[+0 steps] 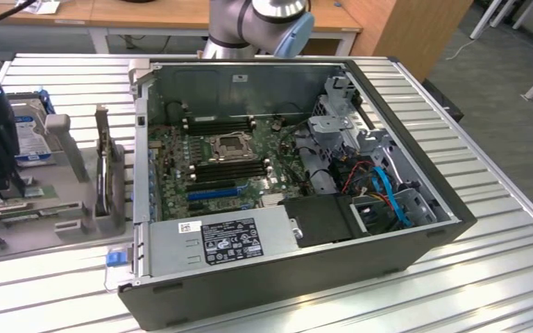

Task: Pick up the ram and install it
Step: 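Pick up the ram and move it above insertion slot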

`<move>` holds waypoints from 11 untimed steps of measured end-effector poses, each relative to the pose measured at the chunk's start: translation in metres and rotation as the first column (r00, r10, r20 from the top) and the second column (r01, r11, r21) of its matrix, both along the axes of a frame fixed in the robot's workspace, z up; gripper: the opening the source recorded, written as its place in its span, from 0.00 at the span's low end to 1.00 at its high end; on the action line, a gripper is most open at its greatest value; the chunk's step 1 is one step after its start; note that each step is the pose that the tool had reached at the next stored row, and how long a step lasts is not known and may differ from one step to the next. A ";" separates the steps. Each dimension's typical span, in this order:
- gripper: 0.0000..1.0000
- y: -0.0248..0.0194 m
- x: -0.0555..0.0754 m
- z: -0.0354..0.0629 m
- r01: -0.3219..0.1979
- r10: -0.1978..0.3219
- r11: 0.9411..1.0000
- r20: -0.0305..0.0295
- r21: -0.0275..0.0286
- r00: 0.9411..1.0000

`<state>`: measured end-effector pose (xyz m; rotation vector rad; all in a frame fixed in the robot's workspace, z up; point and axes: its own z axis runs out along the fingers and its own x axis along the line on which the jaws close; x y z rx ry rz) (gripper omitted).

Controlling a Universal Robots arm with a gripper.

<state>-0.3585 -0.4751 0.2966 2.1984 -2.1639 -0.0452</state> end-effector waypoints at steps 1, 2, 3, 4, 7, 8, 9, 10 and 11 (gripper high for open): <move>0.12 0.0000 0.000 0.0025 0.000 0.000 1.000 0.000 0.000 1.000; 0.12 0.0000 0.000 0.0051 0.000 0.000 1.000 0.000 0.000 1.000; 0.12 0.0000 0.000 0.0075 0.000 0.000 1.000 0.000 0.000 1.000; 0.12 0.0000 0.000 0.0098 0.000 0.000 1.000 0.000 0.000 1.000; 0.12 0.0000 0.000 0.0165 0.000 0.000 1.000 0.000 0.000 1.000; 0.12 0.0000 0.000 0.0191 0.000 0.000 1.000 0.000 0.000 1.000; 0.12 0.0000 0.000 0.0214 0.000 0.000 1.000 0.000 0.000 1.000; 0.12 0.0000 0.000 0.0238 0.000 0.000 1.000 0.000 0.000 1.000; 0.12 0.0000 0.000 0.0264 0.000 0.000 1.000 0.000 0.000 1.000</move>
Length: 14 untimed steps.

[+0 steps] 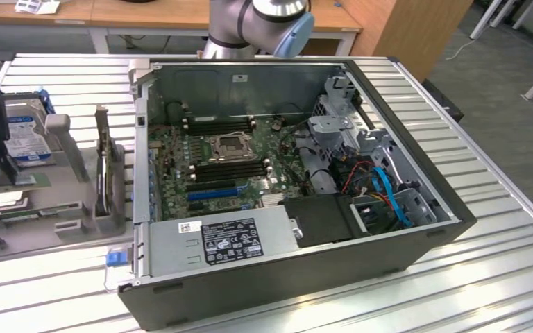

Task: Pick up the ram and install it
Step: 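Pick up the ram and move it above insertion slot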

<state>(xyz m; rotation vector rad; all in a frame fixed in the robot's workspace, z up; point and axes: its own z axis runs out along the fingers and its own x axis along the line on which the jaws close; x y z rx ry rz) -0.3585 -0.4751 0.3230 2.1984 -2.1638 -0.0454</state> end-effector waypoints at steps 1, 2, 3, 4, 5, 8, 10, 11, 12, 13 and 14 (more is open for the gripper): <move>0.12 0.0000 0.000 0.0047 0.000 0.000 1.000 0.000 0.000 1.000; 0.12 0.0000 0.000 0.0068 0.000 0.000 1.000 0.000 0.000 1.000; 0.12 0.0000 0.000 0.0088 0.000 0.000 1.000 0.000 0.000 1.000; 0.12 0.0000 0.000 0.0105 0.000 0.000 1.000 0.000 0.000 1.000; 0.12 0.0000 0.000 0.0124 0.000 0.000 1.000 0.000 0.000 1.000; 0.12 0.0000 0.000 0.0186 0.000 0.000 1.000 0.000 0.000 1.000; 0.12 0.0000 0.000 0.0233 0.000 0.000 1.000 0.000 0.000 1.000; 0.12 0.0000 0.000 0.0256 0.000 0.000 1.000 0.000 0.000 1.000; 0.12 0.0000 0.000 0.0279 0.000 0.000 1.000 0.000 0.000 1.000; 0.12 0.0000 0.000 0.0301 0.000 0.000 1.000 0.000 0.000 1.000; 0.12 0.0000 0.000 0.0324 0.000 0.000 1.000 0.000 0.000 1.000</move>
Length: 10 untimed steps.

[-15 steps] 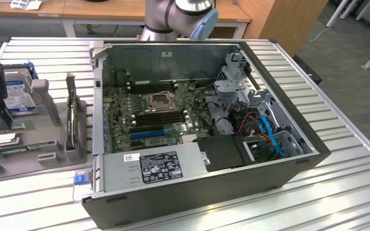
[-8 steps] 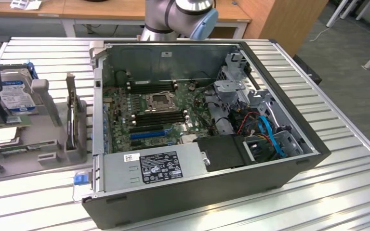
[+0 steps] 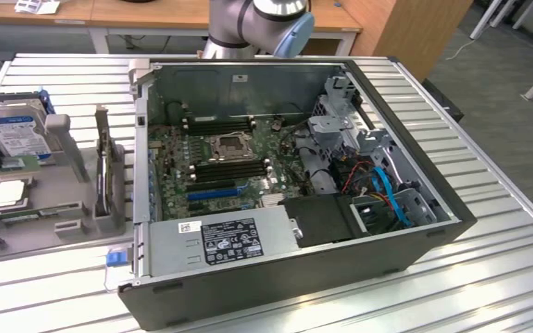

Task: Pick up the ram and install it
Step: 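Pick up the ram and move it above insertion slot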

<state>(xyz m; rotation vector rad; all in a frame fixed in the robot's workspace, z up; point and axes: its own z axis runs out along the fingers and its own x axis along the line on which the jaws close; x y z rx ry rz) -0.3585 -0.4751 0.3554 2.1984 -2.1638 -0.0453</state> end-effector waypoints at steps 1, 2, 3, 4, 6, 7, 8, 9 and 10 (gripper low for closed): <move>0.12 0.0000 0.000 0.0022 0.000 0.000 1.000 0.000 0.000 1.000; 0.12 0.0000 0.000 0.0048 0.000 0.000 1.000 0.000 0.000 1.000; 0.12 0.0000 0.000 0.0072 0.000 0.000 1.000 0.000 0.000 1.000; 0.12 0.0000 0.000 0.0096 0.000 0.000 1.000 0.000 0.000 1.000; 0.12 0.0000 0.000 0.0145 0.000 0.000 1.000 0.000 0.000 1.000; 0.12 0.0000 0.000 0.0166 0.000 0.000 1.000 0.000 0.000 1.000; 0.12 0.0000 0.000 0.0184 0.000 0.000 1.000 0.000 0.000 1.000; 0.12 0.0000 0.000 0.0201 0.000 0.000 1.000 0.000 0.000 1.000; 0.12 0.0000 0.000 0.0211 0.000 0.000 1.000 0.000 0.000 1.000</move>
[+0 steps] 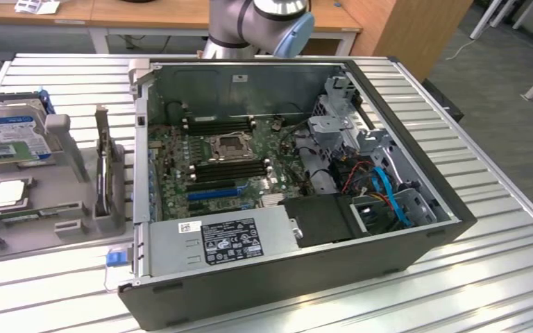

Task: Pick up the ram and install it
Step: 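Pick up the ram and move it above insertion slot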

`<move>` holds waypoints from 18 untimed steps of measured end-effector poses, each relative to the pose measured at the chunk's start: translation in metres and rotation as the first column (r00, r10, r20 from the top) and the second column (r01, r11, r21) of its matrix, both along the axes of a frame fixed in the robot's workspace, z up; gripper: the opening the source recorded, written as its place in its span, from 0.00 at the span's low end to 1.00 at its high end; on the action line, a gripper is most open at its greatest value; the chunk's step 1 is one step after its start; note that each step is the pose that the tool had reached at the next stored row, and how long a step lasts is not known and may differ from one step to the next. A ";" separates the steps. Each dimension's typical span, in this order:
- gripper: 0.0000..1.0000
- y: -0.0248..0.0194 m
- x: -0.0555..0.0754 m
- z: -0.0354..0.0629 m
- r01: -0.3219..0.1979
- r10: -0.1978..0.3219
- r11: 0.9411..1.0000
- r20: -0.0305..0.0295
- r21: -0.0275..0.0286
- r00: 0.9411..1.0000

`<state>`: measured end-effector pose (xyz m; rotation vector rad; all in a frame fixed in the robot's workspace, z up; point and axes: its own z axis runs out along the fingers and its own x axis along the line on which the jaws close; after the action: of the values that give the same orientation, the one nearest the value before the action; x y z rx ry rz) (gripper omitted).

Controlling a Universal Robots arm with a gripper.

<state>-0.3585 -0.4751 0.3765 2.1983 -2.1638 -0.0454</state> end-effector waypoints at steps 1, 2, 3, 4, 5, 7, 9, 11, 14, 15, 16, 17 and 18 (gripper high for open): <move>0.12 0.0000 0.000 0.0001 0.000 0.000 1.000 0.000 0.000 1.000; 0.12 0.0000 0.000 0.0001 0.000 0.000 1.000 0.000 0.000 1.000; 0.12 0.0000 0.000 0.0001 0.000 0.000 1.000 0.000 0.000 1.000; 0.12 0.0000 0.000 0.0002 0.000 0.000 1.000 0.000 0.000 1.000; 0.12 0.0000 0.000 0.0002 0.000 0.000 1.000 0.000 0.000 1.000; 0.12 0.0000 0.001 0.0005 0.000 0.000 1.000 0.000 0.000 1.000; 0.12 0.0000 0.004 0.0002 0.000 0.000 1.000 0.000 0.000 1.000; 0.12 0.0000 0.008 0.0003 0.000 0.000 1.000 0.000 0.000 1.000; 0.12 0.0000 0.016 0.0003 0.000 0.000 1.000 0.000 0.000 1.000; 0.12 0.0000 0.019 0.0003 0.000 0.000 1.000 0.000 0.000 1.000; 0.12 0.0000 0.021 0.0003 0.000 0.000 1.000 0.000 0.000 1.000; 0.12 0.0000 0.024 0.0003 0.000 0.000 1.000 0.000 0.000 1.000; 0.12 0.0000 0.027 0.0002 0.000 0.000 1.000 0.000 0.000 1.000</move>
<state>-0.3313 -0.4751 0.3767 2.1984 -2.1637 -0.0455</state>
